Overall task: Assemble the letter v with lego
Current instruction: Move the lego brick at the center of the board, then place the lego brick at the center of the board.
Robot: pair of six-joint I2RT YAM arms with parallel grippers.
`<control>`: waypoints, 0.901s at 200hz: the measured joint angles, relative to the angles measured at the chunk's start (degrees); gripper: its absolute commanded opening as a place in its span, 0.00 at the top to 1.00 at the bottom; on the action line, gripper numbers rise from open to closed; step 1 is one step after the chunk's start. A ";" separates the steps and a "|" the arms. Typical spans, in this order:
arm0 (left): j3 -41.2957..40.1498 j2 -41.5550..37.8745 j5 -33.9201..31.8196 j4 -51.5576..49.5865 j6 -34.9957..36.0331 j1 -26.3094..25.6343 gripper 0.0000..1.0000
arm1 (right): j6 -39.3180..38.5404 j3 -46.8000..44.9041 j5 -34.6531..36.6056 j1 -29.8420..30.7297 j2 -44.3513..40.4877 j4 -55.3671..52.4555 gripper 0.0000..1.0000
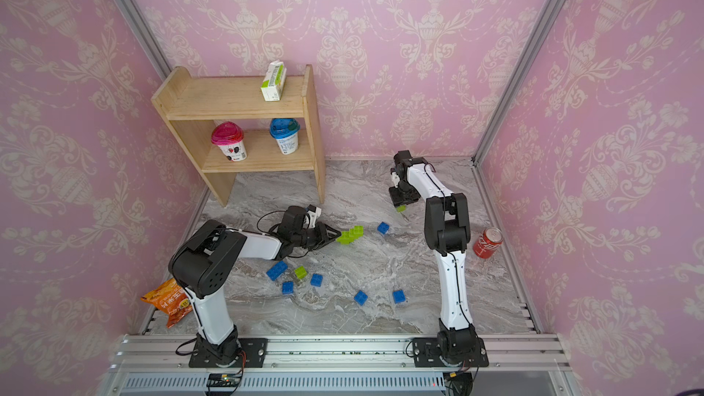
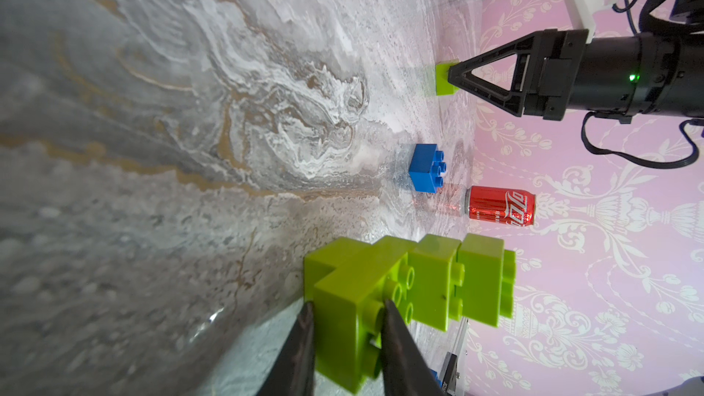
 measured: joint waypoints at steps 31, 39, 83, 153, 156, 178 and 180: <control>0.00 -0.22 -0.02 -0.37 0.15 0.04 0.85 | 0.50 -0.57 -0.72 0.00 0.00 0.09 0.69; 0.00 -0.28 -0.02 -0.46 0.17 0.15 0.85 | 0.44 -0.57 -0.81 0.00 0.00 0.20 0.71; -0.02 -0.33 0.00 -0.59 0.52 0.52 0.85 | 1.60 -4.72 -0.48 0.00 -2.54 2.40 0.80; -0.02 -0.31 0.15 -0.46 0.59 1.77 0.85 | 15.43 -37.07 4.46 11.10 -36.37 7.69 0.86; 0.00 -0.31 0.15 -0.46 0.61 1.86 0.85 | 16.28 -38.16 4.66 12.28 -37.55 8.17 0.86; -0.02 -0.31 0.22 -0.50 1.01 2.45 0.85 | 23.02 -46.49 4.55 20.63 -42.53 11.26 0.86; -0.02 -0.31 0.24 -0.48 1.03 2.47 0.85 | 23.76 -47.23 4.52 21.33 -42.58 11.52 0.86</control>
